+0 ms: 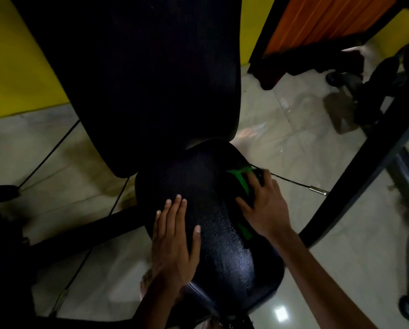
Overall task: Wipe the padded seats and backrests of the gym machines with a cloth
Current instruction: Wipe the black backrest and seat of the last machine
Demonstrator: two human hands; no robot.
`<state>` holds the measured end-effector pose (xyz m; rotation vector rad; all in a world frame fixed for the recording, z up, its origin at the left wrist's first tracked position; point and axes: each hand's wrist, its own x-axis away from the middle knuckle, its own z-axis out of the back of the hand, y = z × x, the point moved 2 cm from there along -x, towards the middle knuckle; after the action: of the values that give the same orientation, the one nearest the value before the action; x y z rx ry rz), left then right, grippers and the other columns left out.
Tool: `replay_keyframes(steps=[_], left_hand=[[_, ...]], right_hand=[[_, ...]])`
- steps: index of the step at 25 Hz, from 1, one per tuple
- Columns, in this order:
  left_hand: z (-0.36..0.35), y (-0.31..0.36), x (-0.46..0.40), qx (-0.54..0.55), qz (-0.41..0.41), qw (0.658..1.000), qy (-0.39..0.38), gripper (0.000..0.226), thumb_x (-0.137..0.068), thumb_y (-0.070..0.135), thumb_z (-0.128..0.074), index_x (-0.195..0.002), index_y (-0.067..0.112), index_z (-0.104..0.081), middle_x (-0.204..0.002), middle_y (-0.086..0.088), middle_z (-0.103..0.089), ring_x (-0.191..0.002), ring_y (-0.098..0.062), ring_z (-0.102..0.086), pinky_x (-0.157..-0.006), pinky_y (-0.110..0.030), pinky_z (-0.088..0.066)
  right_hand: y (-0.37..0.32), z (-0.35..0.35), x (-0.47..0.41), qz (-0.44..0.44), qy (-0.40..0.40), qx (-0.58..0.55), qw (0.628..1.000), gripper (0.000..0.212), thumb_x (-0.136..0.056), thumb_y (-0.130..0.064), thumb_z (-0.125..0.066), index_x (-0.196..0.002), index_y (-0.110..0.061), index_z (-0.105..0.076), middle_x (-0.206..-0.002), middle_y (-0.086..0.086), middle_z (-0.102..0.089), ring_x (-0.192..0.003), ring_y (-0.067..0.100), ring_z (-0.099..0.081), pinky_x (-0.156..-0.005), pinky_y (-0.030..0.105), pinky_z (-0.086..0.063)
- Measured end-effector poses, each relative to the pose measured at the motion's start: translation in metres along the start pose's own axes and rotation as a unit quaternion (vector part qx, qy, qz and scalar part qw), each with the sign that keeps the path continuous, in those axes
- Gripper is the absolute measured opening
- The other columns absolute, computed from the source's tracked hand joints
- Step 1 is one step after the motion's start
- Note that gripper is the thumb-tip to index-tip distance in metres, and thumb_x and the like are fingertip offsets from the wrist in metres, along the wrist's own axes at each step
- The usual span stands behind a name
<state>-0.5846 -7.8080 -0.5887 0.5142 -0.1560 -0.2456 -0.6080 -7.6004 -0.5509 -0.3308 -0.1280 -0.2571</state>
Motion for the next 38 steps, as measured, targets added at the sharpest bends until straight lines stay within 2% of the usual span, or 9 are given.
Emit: replay_keyframes(steps=[6,11,17,21,27,29,32,36,38], left_hand=[[0.003,0.002,-0.001,-0.007,-0.005,1.000,0.009,0.060,-0.096,0.045,-0.027,-0.141,0.007,-0.040,-0.150,-0.006,-0.036,-0.142,-0.020,-0.024,-0.118,-0.031,-0.007],[0.015,-0.015,-0.021,-0.009,-0.025,1.000,0.007,0.055,-0.092,0.046,-0.035,-0.132,0.011,-0.050,-0.142,-0.005,-0.047,-0.132,-0.022,-0.037,-0.108,-0.042,-0.030],[0.015,-0.046,-0.045,-0.028,-0.044,0.999,0.010,0.056,-0.097,0.039,-0.031,-0.137,0.004,-0.046,-0.146,-0.014,-0.042,-0.137,-0.030,-0.033,-0.112,-0.045,-0.023],[0.016,-0.050,-0.045,-0.012,-0.060,0.998,0.002,0.060,-0.098,0.046,-0.026,-0.139,0.006,-0.043,-0.148,-0.012,-0.039,-0.140,-0.026,-0.027,-0.113,-0.042,-0.019],[0.019,-0.055,-0.050,-0.013,-0.081,0.997,-0.005,0.062,-0.096,0.048,-0.031,-0.140,0.007,-0.042,-0.150,-0.010,-0.037,-0.141,-0.024,-0.024,-0.116,-0.039,-0.016],[0.019,-0.055,-0.050,-0.012,-0.081,0.997,-0.001,0.061,-0.096,0.046,-0.031,-0.141,0.006,-0.042,-0.150,-0.011,-0.037,-0.141,-0.024,-0.023,-0.117,-0.035,-0.009],[0.017,-0.055,-0.048,-0.006,-0.081,0.997,0.001,0.059,-0.097,0.043,-0.032,-0.141,0.005,-0.041,-0.150,-0.012,-0.036,-0.142,-0.023,-0.021,-0.117,-0.034,-0.006],[0.019,-0.054,-0.048,0.009,-0.078,0.997,-0.006,0.060,-0.096,0.045,-0.032,-0.141,0.007,-0.040,-0.151,-0.010,-0.034,-0.143,-0.021,-0.019,-0.117,-0.037,-0.009],[0.022,-0.055,-0.049,0.015,-0.080,0.997,-0.009,0.060,-0.096,0.046,-0.033,-0.142,0.008,-0.039,-0.152,-0.008,-0.033,-0.144,-0.019,-0.018,-0.118,-0.034,-0.008]], right_hand=[[-0.006,0.006,0.093,0.008,0.010,0.014,1.000,0.058,-0.071,-0.050,-0.047,-0.122,-0.021,-0.046,-0.128,0.012,-0.043,-0.100,0.033,-0.055,-0.070,0.041,-0.057],[-0.022,0.008,0.129,0.045,0.003,0.024,0.999,0.065,-0.066,-0.050,-0.053,-0.124,-0.020,-0.048,-0.130,0.015,-0.048,-0.091,0.033,-0.057,-0.066,0.040,-0.055],[-0.061,-0.005,0.066,0.073,0.024,0.108,0.991,0.057,-0.069,-0.050,-0.044,-0.118,-0.020,-0.053,-0.122,0.013,-0.053,-0.092,0.034,-0.058,-0.061,0.040,-0.054],[-0.072,-0.015,0.004,0.020,0.025,0.128,0.991,0.054,-0.069,-0.045,-0.057,-0.116,-0.018,-0.056,-0.121,0.018,-0.054,-0.095,0.038,-0.056,-0.065,0.043,-0.050],[-0.066,-0.005,0.137,0.094,-0.008,0.082,0.992,0.067,-0.062,-0.052,-0.055,-0.123,-0.027,-0.049,-0.133,0.010,-0.048,-0.094,0.033,-0.053,-0.064,0.041,-0.054],[-0.064,-0.008,0.119,0.105,0.002,0.089,0.991,0.062,-0.065,-0.051,-0.051,-0.121,-0.026,-0.049,-0.129,0.011,-0.049,-0.092,0.034,-0.056,-0.062,0.040,-0.054],[-0.079,-0.017,0.034,0.084,0.019,0.113,0.990,0.056,-0.069,-0.042,-0.066,-0.119,-0.020,-0.053,-0.123,0.016,-0.051,-0.097,0.039,-0.057,-0.065,0.042,-0.053],[-0.089,-0.026,-0.050,0.032,-0.041,0.106,0.993,0.054,-0.085,-0.041,-0.059,-0.132,-0.023,-0.043,-0.137,0.013,-0.035,-0.117,0.035,-0.040,-0.083,0.044,-0.047],[-0.088,-0.021,-0.030,0.043,-0.010,0.088,0.995,0.050,-0.080,-0.041,-0.058,-0.125,-0.022,-0.050,-0.131,0.013,-0.042,-0.109,0.037,-0.047,-0.075,0.043,-0.050]])
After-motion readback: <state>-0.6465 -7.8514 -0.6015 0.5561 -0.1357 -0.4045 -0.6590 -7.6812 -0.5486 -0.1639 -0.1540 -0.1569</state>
